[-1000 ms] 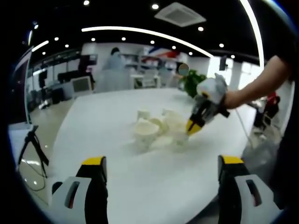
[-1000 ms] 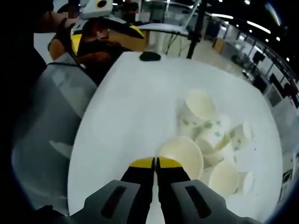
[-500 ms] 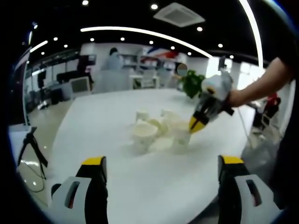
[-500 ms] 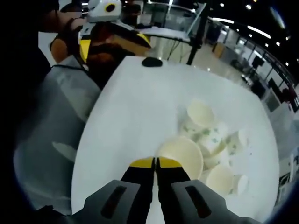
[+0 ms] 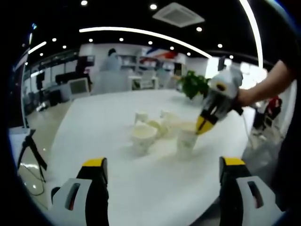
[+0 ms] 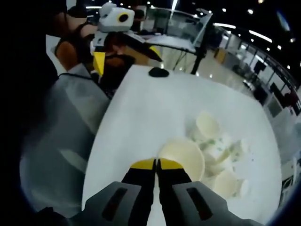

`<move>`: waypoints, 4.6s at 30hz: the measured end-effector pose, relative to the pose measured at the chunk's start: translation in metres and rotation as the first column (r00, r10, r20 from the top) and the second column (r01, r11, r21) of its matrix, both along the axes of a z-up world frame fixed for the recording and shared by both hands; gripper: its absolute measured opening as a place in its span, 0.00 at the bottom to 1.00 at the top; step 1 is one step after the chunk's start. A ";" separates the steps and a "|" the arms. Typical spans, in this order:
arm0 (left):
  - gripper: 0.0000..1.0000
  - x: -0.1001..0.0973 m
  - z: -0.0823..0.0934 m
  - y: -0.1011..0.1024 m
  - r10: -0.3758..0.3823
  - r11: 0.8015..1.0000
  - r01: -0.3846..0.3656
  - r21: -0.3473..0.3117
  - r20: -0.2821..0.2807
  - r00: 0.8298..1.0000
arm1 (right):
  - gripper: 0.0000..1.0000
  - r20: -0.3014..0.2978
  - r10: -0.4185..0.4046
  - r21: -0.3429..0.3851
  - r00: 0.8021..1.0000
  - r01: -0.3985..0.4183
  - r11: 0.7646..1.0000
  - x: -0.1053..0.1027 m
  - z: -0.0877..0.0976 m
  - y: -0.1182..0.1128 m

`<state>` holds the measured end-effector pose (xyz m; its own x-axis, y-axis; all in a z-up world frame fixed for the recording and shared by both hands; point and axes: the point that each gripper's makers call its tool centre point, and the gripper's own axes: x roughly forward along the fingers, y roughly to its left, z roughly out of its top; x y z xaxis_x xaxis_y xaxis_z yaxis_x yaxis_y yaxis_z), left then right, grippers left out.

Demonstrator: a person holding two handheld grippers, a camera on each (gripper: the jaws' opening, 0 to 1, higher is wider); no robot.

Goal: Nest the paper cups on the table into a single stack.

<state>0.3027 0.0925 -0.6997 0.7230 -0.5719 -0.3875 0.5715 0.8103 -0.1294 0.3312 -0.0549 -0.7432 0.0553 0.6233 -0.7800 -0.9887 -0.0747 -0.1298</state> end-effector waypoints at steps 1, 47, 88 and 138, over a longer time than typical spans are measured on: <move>1.00 0.000 -0.001 0.000 -0.001 1.000 0.001 0.002 -0.003 1.000 | 0.00 0.001 0.001 0.003 1.000 -0.001 1.000 -0.002 0.000 0.000; 1.00 -0.004 -0.006 0.010 0.033 0.999 -0.033 -0.006 -0.015 0.999 | 0.00 -0.007 0.138 -0.107 0.990 -0.138 0.985 -0.060 -0.047 0.012; 1.00 -0.005 -0.009 0.008 0.037 0.999 -0.037 -0.012 -0.033 0.999 | 0.08 -0.071 0.050 0.009 0.996 -0.049 0.999 -0.064 -0.030 0.016; 1.00 -0.003 0.001 0.007 0.006 1.000 -0.006 0.006 -0.018 1.000 | 0.41 -0.119 -0.415 0.260 0.902 0.432 0.864 -0.035 -0.003 -0.050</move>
